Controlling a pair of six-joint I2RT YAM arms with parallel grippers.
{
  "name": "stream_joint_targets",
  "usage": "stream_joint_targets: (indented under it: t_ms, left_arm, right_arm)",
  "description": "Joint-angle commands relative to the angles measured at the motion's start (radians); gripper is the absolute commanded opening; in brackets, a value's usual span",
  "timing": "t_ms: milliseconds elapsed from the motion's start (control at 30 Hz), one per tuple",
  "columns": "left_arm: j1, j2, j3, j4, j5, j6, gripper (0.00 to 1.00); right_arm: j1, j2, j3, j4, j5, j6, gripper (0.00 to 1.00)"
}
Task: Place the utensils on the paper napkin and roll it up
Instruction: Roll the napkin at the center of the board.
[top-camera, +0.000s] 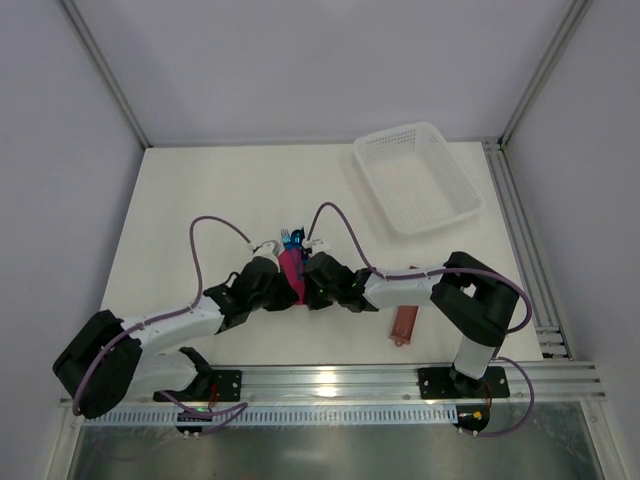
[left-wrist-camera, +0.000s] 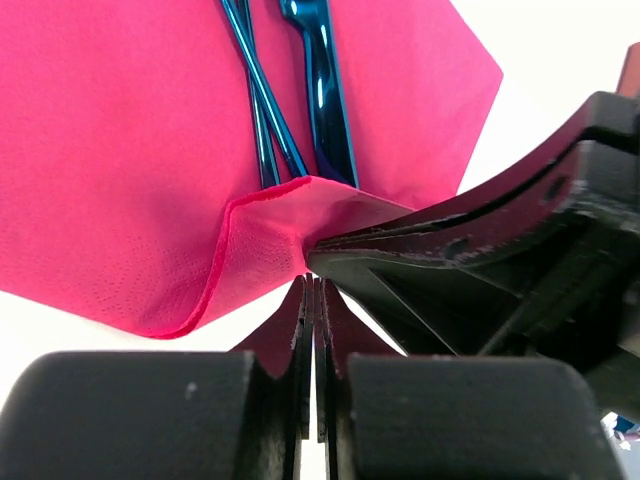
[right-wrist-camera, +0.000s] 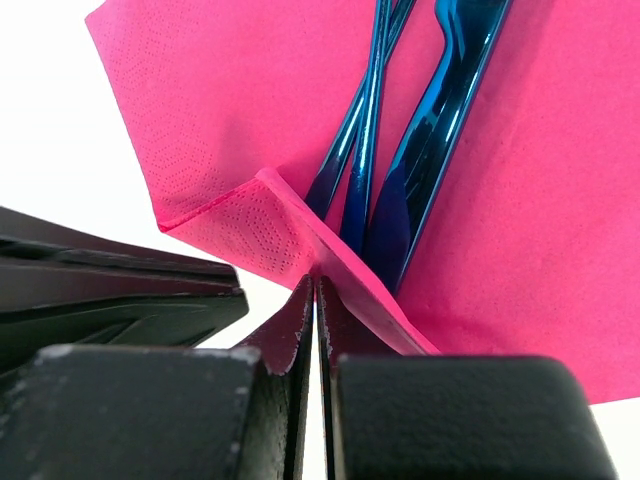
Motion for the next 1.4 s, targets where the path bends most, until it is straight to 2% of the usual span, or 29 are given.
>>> stream_joint_targets:
  t_ms: [0, 300, 1100, 1300, 1367]
  left_arm:
    - [-0.004, 0.043, -0.009, 0.082, 0.023, -0.020, 0.00]
    - [-0.004, 0.110, -0.001, 0.078, 0.001, -0.031, 0.00]
    - [-0.004, -0.005, 0.025, -0.214, -0.214, -0.049, 0.00]
    - [-0.002, -0.001, 0.076, -0.339, -0.269, -0.079, 0.00]
    - [-0.004, -0.018, 0.083, -0.365, -0.290, -0.089, 0.03]
  right_arm:
    - [0.005, -0.021, -0.022, -0.004, 0.029, 0.012, 0.04]
    - [0.006, -0.032, -0.032, -0.001, 0.029, 0.020, 0.04]
    - [0.006, -0.028, -0.045, -0.001, 0.035, 0.018, 0.04]
    - [0.005, -0.030, -0.042, 0.000, 0.034, 0.020, 0.04]
    - [0.006, -0.032, -0.043, 0.000, 0.032, 0.022, 0.04]
